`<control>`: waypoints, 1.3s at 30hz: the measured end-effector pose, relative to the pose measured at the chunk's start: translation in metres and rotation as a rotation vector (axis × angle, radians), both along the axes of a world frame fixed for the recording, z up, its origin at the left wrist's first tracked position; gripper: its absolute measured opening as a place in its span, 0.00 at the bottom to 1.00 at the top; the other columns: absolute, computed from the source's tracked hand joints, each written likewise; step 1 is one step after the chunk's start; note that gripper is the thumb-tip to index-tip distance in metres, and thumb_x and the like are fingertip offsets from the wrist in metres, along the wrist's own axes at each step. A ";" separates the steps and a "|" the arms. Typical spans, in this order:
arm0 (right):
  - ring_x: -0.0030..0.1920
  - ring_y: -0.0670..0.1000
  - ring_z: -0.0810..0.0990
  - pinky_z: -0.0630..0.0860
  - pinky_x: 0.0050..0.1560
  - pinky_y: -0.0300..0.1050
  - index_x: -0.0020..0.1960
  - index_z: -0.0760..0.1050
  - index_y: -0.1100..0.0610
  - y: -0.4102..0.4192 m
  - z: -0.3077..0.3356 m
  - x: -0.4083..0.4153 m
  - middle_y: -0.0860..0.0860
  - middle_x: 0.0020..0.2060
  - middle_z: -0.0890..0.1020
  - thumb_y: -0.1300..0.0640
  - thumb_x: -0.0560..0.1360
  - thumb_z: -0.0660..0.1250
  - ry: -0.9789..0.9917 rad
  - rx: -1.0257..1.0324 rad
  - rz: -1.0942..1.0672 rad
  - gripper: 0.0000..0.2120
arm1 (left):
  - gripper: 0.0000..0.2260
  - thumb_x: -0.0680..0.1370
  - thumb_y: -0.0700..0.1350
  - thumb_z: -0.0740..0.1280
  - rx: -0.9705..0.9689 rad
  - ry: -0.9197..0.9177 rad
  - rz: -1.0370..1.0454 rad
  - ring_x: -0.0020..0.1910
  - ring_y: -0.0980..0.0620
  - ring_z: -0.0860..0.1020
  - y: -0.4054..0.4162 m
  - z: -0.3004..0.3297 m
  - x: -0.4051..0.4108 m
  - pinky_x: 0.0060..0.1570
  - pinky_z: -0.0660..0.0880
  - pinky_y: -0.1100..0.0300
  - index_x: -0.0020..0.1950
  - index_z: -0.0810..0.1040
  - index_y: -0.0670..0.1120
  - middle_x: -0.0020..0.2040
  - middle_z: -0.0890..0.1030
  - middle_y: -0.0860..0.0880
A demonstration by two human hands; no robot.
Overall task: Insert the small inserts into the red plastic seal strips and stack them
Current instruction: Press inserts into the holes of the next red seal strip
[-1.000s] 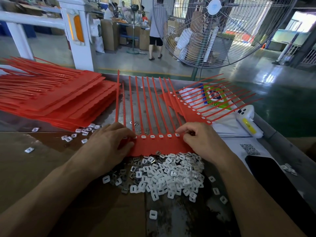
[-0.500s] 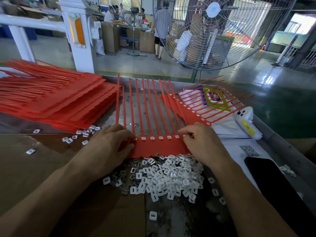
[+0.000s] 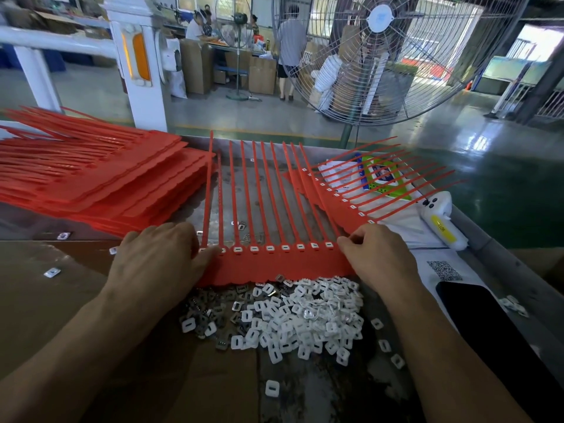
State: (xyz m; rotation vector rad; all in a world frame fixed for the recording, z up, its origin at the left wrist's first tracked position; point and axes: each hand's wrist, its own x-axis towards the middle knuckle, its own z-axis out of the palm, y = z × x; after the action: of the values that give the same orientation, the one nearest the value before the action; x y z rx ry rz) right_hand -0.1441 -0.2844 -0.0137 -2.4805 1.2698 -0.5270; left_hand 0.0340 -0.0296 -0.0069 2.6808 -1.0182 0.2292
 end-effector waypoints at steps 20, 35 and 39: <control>0.47 0.48 0.80 0.78 0.49 0.48 0.49 0.86 0.48 0.017 0.003 0.011 0.47 0.47 0.83 0.54 0.78 0.72 -0.189 -0.048 0.240 0.04 | 0.08 0.75 0.57 0.73 -0.249 0.268 0.015 0.39 0.59 0.78 -0.001 0.000 0.004 0.39 0.75 0.56 0.46 0.79 0.56 0.40 0.79 0.57; 0.46 0.50 0.81 0.72 0.42 0.44 0.49 0.86 0.49 0.029 0.004 0.023 0.47 0.49 0.82 0.46 0.79 0.71 0.021 -0.167 0.189 0.09 | 0.07 0.75 0.56 0.74 -0.288 0.187 -0.042 0.40 0.61 0.77 -0.003 0.000 -0.004 0.50 0.78 0.47 0.47 0.82 0.55 0.38 0.79 0.58; 0.45 0.49 0.80 0.71 0.41 0.44 0.47 0.85 0.49 0.032 0.005 0.023 0.47 0.48 0.81 0.47 0.80 0.70 0.030 -0.185 0.179 0.08 | 0.07 0.75 0.56 0.74 -0.285 0.183 -0.042 0.41 0.61 0.76 -0.003 0.001 -0.004 0.52 0.78 0.47 0.48 0.82 0.55 0.39 0.78 0.58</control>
State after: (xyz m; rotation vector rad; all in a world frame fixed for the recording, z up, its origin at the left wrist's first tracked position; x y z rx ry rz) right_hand -0.1208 -0.2528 -0.0092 -2.7307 1.0375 -0.5869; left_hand 0.0297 -0.0325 -0.0061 2.3727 -0.9091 0.1082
